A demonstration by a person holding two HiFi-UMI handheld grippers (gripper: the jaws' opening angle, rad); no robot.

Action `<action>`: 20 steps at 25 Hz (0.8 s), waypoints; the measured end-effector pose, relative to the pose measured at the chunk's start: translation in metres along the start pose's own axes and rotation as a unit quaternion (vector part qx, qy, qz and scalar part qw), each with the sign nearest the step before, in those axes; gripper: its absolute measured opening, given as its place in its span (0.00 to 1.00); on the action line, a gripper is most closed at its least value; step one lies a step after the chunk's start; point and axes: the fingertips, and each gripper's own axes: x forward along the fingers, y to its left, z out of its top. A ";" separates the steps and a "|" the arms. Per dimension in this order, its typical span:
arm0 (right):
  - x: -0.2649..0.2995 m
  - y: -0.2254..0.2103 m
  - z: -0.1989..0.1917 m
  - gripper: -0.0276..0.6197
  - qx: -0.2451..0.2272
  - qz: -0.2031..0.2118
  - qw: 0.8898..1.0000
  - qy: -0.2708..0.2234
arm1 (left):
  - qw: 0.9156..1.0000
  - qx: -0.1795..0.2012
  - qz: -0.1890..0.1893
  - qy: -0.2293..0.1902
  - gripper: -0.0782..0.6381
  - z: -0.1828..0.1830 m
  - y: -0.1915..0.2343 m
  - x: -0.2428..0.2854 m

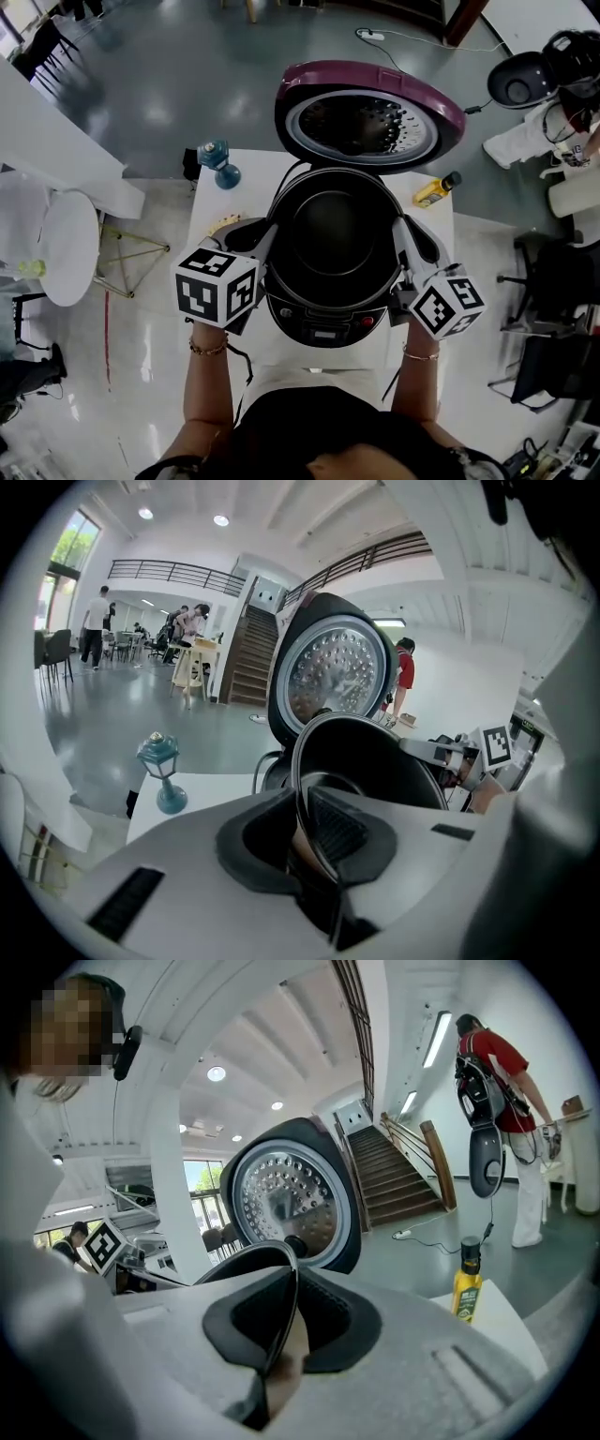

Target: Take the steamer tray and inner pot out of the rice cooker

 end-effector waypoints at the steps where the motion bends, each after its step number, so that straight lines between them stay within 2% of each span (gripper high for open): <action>1: -0.001 0.001 0.001 0.09 -0.001 0.000 1.000 -0.003 | 1.000 -0.004 0.000 -0.003 0.16 0.000 0.000 -0.002; 6: -0.007 0.011 0.007 0.08 0.003 0.008 1.000 -0.013 | 1.000 -0.010 0.001 -0.016 0.16 0.003 -0.003 -0.013; 20: -0.033 0.035 0.039 0.08 -0.004 0.043 0.997 -0.063 | 0.997 0.012 0.016 -0.078 0.15 0.031 -0.028 -0.059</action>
